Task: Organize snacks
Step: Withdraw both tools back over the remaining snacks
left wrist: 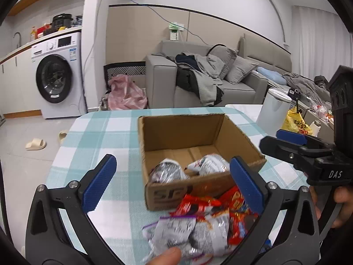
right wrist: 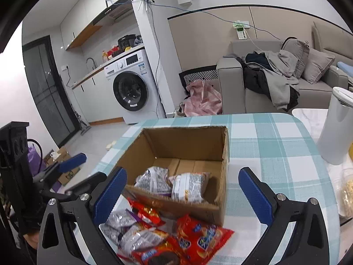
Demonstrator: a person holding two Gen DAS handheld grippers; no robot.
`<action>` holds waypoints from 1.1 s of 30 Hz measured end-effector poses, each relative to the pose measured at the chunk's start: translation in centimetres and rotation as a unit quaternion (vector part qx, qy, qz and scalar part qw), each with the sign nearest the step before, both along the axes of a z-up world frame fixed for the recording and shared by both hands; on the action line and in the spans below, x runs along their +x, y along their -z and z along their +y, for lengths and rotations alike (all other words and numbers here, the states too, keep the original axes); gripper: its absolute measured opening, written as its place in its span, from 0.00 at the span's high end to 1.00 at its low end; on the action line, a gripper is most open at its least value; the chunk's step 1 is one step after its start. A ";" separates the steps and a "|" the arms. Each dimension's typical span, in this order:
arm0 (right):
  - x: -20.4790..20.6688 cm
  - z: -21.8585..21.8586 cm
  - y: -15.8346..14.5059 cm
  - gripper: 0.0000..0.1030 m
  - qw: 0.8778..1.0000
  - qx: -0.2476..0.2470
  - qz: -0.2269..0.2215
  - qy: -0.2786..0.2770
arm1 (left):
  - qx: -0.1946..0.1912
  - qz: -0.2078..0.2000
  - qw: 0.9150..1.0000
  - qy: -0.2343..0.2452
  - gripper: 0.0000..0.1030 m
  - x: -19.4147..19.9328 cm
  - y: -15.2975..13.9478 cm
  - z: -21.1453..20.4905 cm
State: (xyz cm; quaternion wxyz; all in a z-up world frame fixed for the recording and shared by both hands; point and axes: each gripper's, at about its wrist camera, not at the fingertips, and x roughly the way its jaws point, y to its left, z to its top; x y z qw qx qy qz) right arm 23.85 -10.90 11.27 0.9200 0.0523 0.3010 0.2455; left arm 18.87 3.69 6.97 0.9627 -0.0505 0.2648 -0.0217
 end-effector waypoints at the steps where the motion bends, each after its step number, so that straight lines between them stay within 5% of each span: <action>1: -0.5 -0.1 0.0 0.00 1.000 -0.003 -0.002 -0.001 | 0.000 0.002 1.000 -0.002 0.01 -0.6 0.0 0.0; 18: -7.0 -1.7 1.5 0.00 0.999 -0.018 0.018 -0.020 | 0.013 0.018 1.000 -0.016 0.01 -11.1 1.3 0.3; 33: -10.6 -2.4 4.9 0.00 0.997 -0.053 0.061 -0.020 | 0.010 0.048 0.998 -0.033 0.01 -14.2 3.3 1.1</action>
